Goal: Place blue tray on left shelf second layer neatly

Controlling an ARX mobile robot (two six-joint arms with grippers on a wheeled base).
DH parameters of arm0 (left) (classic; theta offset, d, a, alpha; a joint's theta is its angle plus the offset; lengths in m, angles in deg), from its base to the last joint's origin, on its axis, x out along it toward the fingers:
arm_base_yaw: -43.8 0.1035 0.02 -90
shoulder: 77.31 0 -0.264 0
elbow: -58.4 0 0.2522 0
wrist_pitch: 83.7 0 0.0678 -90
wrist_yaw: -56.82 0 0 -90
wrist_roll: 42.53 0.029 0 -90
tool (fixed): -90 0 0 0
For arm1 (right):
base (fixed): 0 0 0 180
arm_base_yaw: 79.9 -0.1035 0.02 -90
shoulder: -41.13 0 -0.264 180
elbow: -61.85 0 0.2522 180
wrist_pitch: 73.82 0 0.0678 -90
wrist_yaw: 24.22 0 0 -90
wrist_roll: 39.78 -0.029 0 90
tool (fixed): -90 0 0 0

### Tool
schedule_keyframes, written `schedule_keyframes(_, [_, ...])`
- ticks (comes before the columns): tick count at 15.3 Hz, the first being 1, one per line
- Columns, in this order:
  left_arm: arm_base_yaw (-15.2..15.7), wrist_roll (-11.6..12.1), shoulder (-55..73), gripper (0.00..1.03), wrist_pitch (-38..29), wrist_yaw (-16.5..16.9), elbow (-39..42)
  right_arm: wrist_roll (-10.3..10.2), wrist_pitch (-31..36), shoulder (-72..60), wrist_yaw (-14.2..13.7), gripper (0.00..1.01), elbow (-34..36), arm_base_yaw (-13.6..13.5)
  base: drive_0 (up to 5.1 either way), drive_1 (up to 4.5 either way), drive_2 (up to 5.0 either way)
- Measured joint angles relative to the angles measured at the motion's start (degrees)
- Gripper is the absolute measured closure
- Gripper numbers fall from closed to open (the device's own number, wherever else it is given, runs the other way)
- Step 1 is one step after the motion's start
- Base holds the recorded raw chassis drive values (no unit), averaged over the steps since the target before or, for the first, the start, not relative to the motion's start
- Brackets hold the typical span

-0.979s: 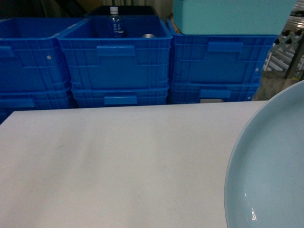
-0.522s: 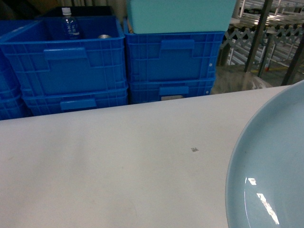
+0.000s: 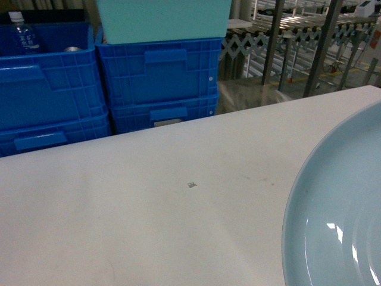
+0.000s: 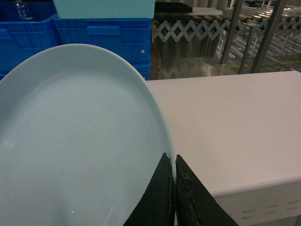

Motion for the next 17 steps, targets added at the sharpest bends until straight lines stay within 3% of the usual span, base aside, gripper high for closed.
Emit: schedule_keyframes(17, [0.0, 0.0, 0.0, 0.05, 0.0, 0.0, 0.0, 0.0, 0.0, 0.0, 0.0, 0.99, 0.0, 0.0, -1.6, -1.62, -1.6])
